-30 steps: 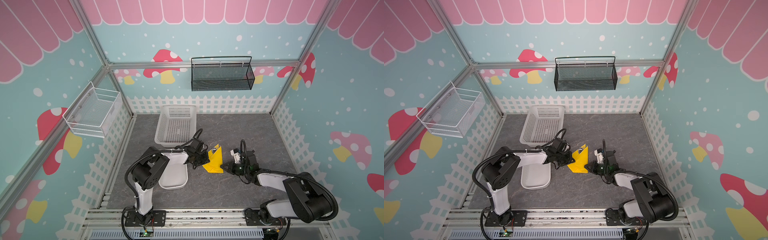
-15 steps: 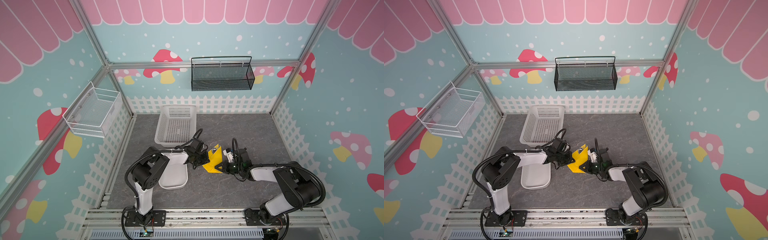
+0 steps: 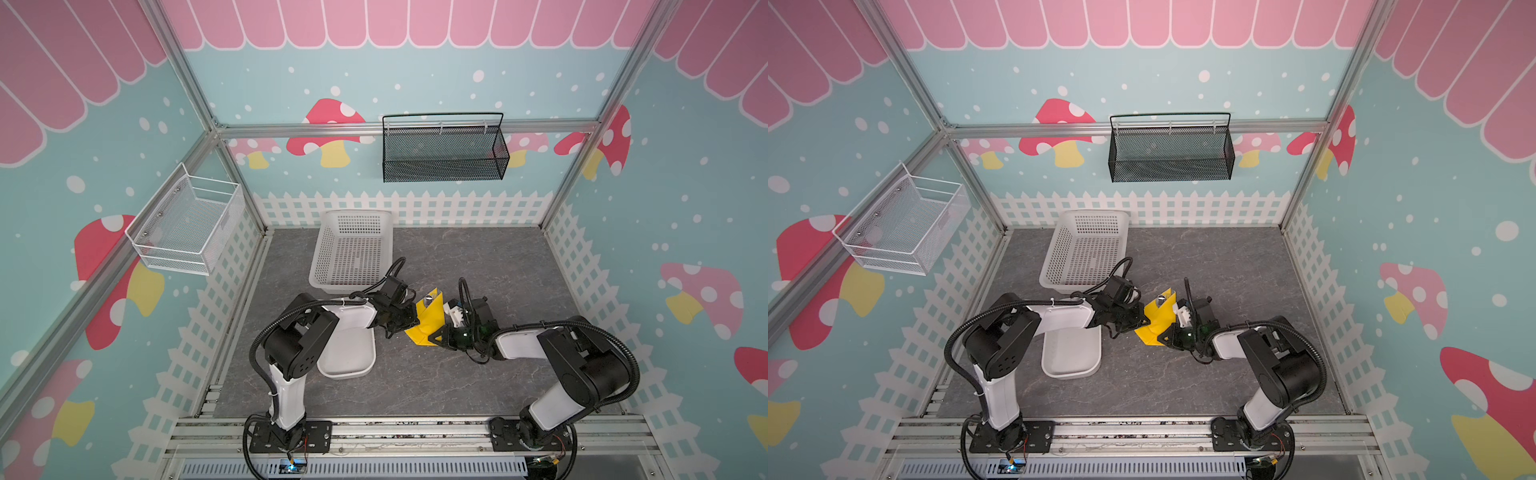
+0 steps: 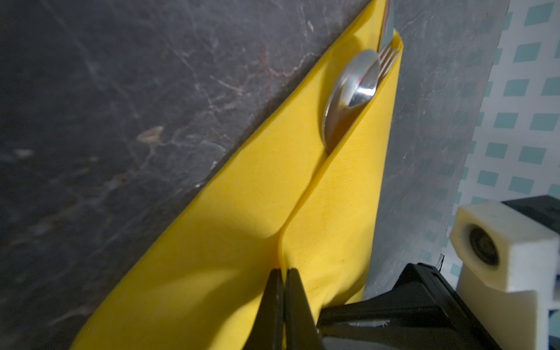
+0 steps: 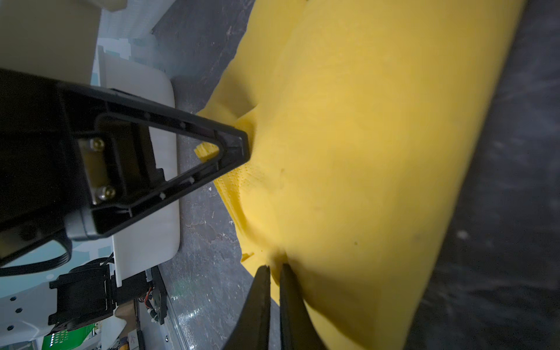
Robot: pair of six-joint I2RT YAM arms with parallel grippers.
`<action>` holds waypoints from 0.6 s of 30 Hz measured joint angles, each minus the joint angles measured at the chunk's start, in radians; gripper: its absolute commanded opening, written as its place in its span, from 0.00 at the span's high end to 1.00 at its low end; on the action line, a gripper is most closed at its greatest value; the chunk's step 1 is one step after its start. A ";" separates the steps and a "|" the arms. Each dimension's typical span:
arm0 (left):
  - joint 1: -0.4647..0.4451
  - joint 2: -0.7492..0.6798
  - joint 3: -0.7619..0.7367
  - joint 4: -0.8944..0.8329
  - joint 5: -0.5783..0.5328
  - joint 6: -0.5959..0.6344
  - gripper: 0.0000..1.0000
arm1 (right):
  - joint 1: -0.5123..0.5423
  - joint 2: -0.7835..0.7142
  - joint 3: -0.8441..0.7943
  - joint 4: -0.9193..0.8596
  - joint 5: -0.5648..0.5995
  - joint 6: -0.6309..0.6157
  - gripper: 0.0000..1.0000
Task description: Place the utensils on the paper napkin and roll it up
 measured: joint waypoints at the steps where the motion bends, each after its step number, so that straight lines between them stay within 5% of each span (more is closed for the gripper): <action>1: 0.000 0.000 0.000 0.000 0.000 0.000 0.89 | 0.000 0.001 0.000 0.000 0.002 0.000 0.88; 11: 0.000 -0.023 -0.003 -0.013 -0.016 0.012 0.62 | 0.000 0.005 0.002 -0.001 0.006 -0.010 0.89; 18: 0.000 -0.111 -0.036 -0.044 -0.094 0.026 0.55 | 0.000 0.004 0.005 -0.005 0.006 -0.010 0.89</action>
